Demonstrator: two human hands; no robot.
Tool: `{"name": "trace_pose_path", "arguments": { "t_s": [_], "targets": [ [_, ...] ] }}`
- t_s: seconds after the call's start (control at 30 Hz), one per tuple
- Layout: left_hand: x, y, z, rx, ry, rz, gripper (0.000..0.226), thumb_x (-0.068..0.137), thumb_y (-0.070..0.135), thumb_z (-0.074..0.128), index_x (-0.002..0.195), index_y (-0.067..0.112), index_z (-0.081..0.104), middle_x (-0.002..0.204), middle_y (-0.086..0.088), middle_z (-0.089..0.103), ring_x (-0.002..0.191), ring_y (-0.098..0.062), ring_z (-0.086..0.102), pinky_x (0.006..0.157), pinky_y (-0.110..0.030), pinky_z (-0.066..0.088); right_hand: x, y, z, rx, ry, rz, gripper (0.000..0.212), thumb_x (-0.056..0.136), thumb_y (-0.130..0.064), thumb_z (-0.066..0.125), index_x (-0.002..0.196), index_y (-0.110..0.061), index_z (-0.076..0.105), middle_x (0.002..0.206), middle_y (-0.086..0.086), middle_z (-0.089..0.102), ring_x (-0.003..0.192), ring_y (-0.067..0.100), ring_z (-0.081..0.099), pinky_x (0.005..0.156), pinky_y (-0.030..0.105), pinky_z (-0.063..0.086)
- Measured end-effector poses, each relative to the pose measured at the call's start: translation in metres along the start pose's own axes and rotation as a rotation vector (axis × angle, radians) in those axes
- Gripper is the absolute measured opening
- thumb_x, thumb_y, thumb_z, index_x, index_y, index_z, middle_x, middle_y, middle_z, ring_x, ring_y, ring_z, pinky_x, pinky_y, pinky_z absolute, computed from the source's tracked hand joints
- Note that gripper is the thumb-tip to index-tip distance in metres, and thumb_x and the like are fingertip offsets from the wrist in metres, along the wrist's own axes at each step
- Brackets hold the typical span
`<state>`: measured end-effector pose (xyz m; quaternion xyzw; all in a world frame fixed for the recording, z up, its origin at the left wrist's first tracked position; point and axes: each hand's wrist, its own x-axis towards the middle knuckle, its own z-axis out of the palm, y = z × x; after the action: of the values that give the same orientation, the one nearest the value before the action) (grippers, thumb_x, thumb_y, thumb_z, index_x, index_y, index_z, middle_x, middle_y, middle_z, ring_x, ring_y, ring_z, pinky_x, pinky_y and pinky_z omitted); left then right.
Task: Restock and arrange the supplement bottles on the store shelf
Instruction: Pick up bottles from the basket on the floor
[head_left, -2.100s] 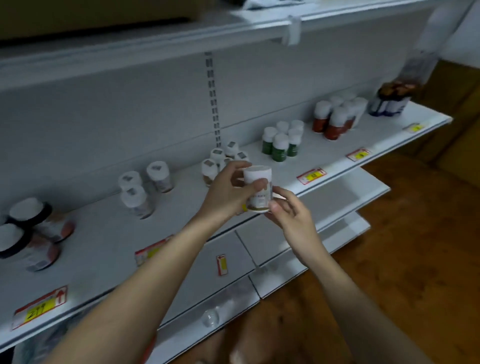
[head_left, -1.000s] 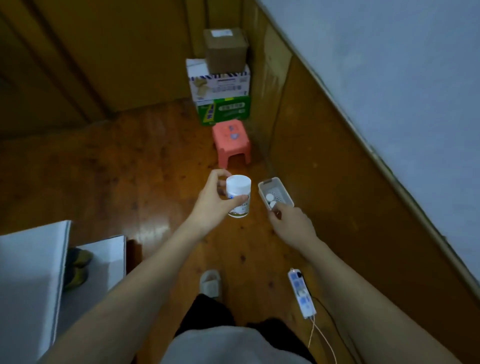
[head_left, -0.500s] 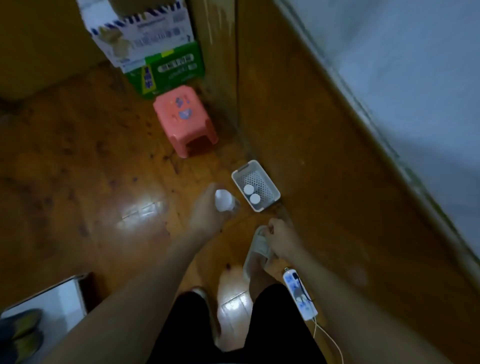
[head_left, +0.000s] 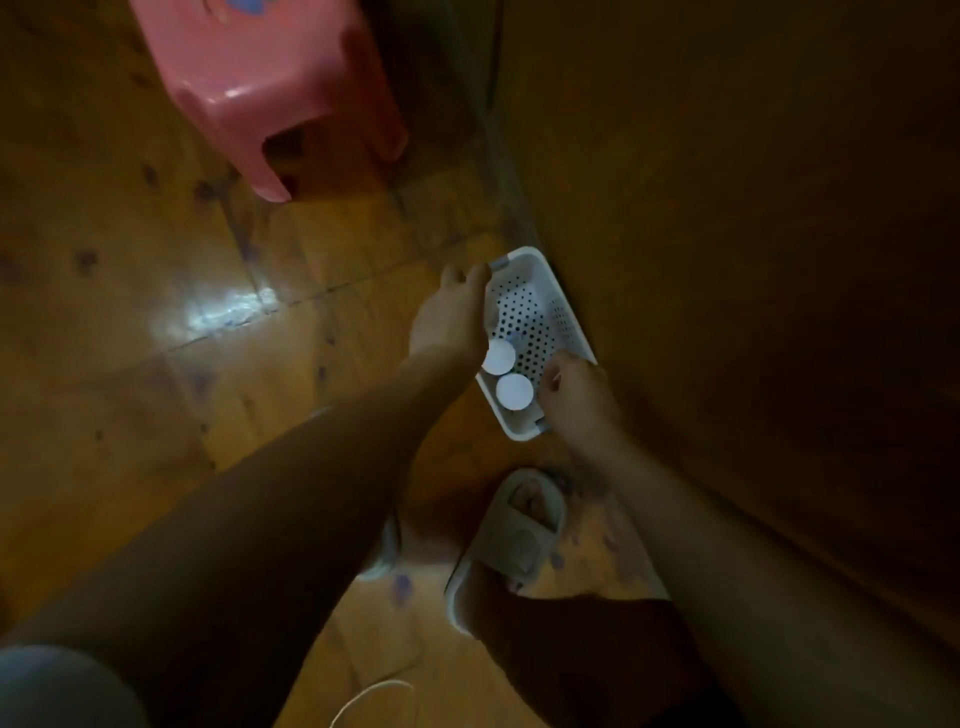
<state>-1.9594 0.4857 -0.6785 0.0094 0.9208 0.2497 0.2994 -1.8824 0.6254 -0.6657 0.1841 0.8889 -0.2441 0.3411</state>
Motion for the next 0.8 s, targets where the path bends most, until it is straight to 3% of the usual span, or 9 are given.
{"name": "trace_pose_path", "arguments": {
  "t_s": [0.1, 0.2, 0.27, 0.4, 0.5, 0.63, 0.73, 0.8],
  "targets": [
    [0.048, -0.018, 0.041, 0.074, -0.025, 0.038, 0.050, 0.095, 0.006, 0.060, 0.140, 0.020, 0.045, 0.137, -0.014, 0.046, 0.117, -0.035, 0.055, 0.089, -0.043, 0.052, 0.042, 0.012, 0.018, -0.050, 0.009, -0.005, 0.011, 0.095, -0.013, 0.053, 0.084, -0.013, 0.051, 0.080, 0.004, 0.056, 0.080, 0.028, 0.059, 0.065, 0.040, 0.052],
    [0.071, -0.034, 0.076, 0.161, -0.110, 0.085, 0.051, 0.094, -0.003, 0.052, 0.141, 0.015, 0.046, 0.142, -0.019, 0.042, 0.128, -0.040, 0.046, 0.094, -0.047, 0.050, 0.064, 0.022, 0.026, -0.130, -0.036, -0.017, 0.011, 0.098, -0.013, 0.051, 0.087, -0.011, 0.050, 0.084, 0.008, 0.057, 0.083, 0.030, 0.059, 0.061, 0.034, 0.043],
    [0.077, -0.041, 0.088, 0.211, -0.190, 0.096, 0.055, 0.092, -0.007, 0.048, 0.143, 0.013, 0.044, 0.144, -0.020, 0.039, 0.132, -0.042, 0.042, 0.095, -0.048, 0.050, 0.074, 0.024, 0.028, -0.156, -0.062, -0.018, 0.007, 0.098, -0.012, 0.051, 0.092, -0.009, 0.053, 0.095, 0.012, 0.063, 0.091, 0.032, 0.061, 0.066, 0.034, 0.044],
    [0.068, -0.042, 0.080, 0.228, -0.243, 0.110, 0.064, 0.090, -0.006, 0.053, 0.149, 0.013, 0.037, 0.149, -0.020, 0.037, 0.133, -0.038, 0.043, 0.101, -0.048, 0.049, 0.068, 0.009, 0.019, -0.119, -0.065, -0.028, 0.014, 0.099, -0.012, 0.051, 0.108, -0.006, 0.059, 0.112, 0.015, 0.066, 0.102, 0.035, 0.062, 0.084, 0.045, 0.054],
    [0.041, -0.031, 0.044, 0.220, -0.207, 0.110, 0.057, 0.089, 0.001, 0.061, 0.142, 0.012, 0.046, 0.146, -0.016, 0.042, 0.132, -0.034, 0.045, 0.099, -0.045, 0.050, 0.034, -0.014, 0.001, -0.076, -0.026, -0.033, 0.015, 0.099, -0.014, 0.050, 0.108, -0.009, 0.061, 0.112, 0.014, 0.066, 0.101, 0.034, 0.062, 0.084, 0.047, 0.054],
    [-0.036, -0.012, -0.044, 0.269, -0.246, 0.058, 0.032, 0.096, 0.028, 0.057, 0.125, 0.015, 0.061, 0.126, -0.009, 0.061, 0.113, -0.030, 0.058, 0.082, -0.038, 0.050, -0.048, -0.066, -0.046, -0.042, -0.038, -0.101, 0.011, 0.098, -0.017, 0.050, 0.091, -0.011, 0.057, 0.098, 0.015, 0.067, 0.088, 0.034, 0.062, 0.072, 0.043, 0.053],
    [-0.113, 0.005, -0.133, 0.264, -0.297, 0.006, 0.020, 0.095, 0.035, 0.054, 0.100, 0.018, 0.063, 0.115, -0.007, 0.066, 0.105, -0.030, 0.060, 0.083, -0.039, 0.051, -0.127, -0.125, -0.102, -0.068, -0.107, -0.126, 0.024, 0.097, -0.023, 0.052, 0.073, -0.019, 0.048, 0.080, 0.011, 0.060, 0.079, 0.034, 0.060, 0.068, 0.043, 0.051],
    [-0.166, 0.017, -0.198, 0.225, -0.270, -0.052, 0.020, 0.094, 0.037, 0.055, 0.091, 0.019, 0.062, 0.108, -0.008, 0.069, 0.092, -0.028, 0.061, 0.075, -0.036, 0.051, -0.183, -0.166, -0.143, -0.100, -0.153, -0.156, 0.036, 0.096, -0.024, 0.052, 0.063, -0.021, 0.039, 0.066, 0.006, 0.049, 0.070, 0.031, 0.054, 0.063, 0.040, 0.048]
  ]
}}
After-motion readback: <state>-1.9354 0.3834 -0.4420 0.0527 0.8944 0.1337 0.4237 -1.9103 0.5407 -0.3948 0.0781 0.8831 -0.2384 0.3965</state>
